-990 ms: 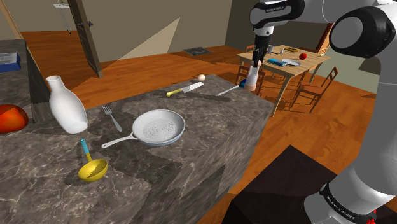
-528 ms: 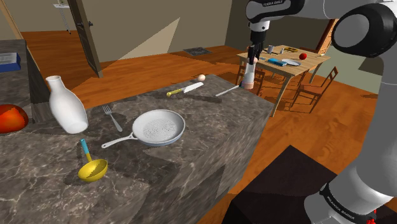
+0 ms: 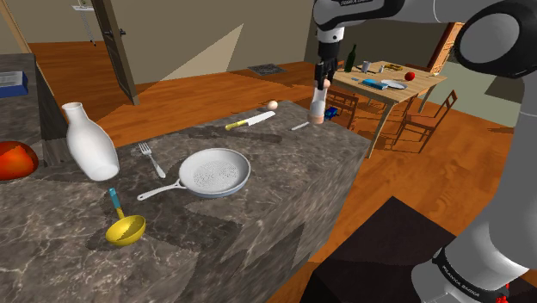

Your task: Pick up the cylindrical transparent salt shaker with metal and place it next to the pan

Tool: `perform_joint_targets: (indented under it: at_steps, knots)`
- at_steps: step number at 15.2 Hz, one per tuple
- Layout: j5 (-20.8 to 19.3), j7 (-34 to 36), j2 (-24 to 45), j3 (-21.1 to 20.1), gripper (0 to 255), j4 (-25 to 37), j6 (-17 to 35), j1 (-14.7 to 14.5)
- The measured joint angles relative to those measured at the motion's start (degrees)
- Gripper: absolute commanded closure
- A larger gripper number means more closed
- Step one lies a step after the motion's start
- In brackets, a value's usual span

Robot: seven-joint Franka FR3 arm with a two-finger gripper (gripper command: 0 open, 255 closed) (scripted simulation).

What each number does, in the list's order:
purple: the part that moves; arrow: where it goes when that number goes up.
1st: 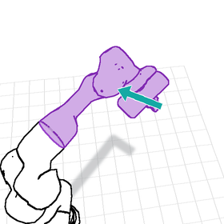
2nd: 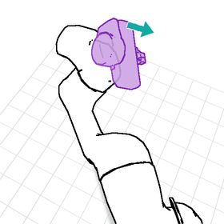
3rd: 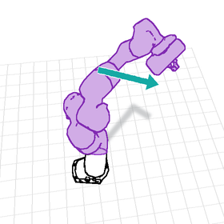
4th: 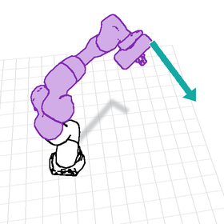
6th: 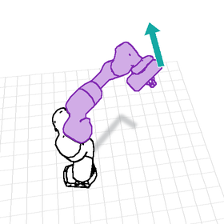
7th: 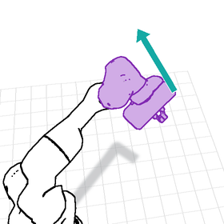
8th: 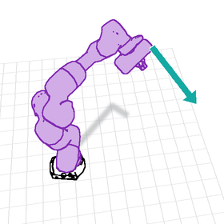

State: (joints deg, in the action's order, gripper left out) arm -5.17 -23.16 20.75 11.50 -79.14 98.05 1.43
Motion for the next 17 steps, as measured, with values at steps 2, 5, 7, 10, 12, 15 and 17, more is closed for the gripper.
perform_joint_targets:
  at_steps: [2,5,7,10,12,15,17]
  knots:
    - [-0.2,2.6,0.4,-0.8,255,0.5,-0.5,-1.8]
    - [-0.2,5.6,1.4,-1.8,255,2.0,-1.4,-3.9]
    - [-0.3,8.1,2.4,-2.6,255,3.8,-2.6,-5.6]
    - [-0.3,11.2,3.7,-3.6,255,6.0,-3.9,-7.8]
    - [-0.2,13.3,5.9,-4.3,255,9.6,-5.5,-9.4]
    - [-0.2,16.3,8.5,-5.2,255,13.9,-7.7,-11.6]
    - [-0.1,18.4,11.0,-5.8,255,17.4,-9.1,-13.2]
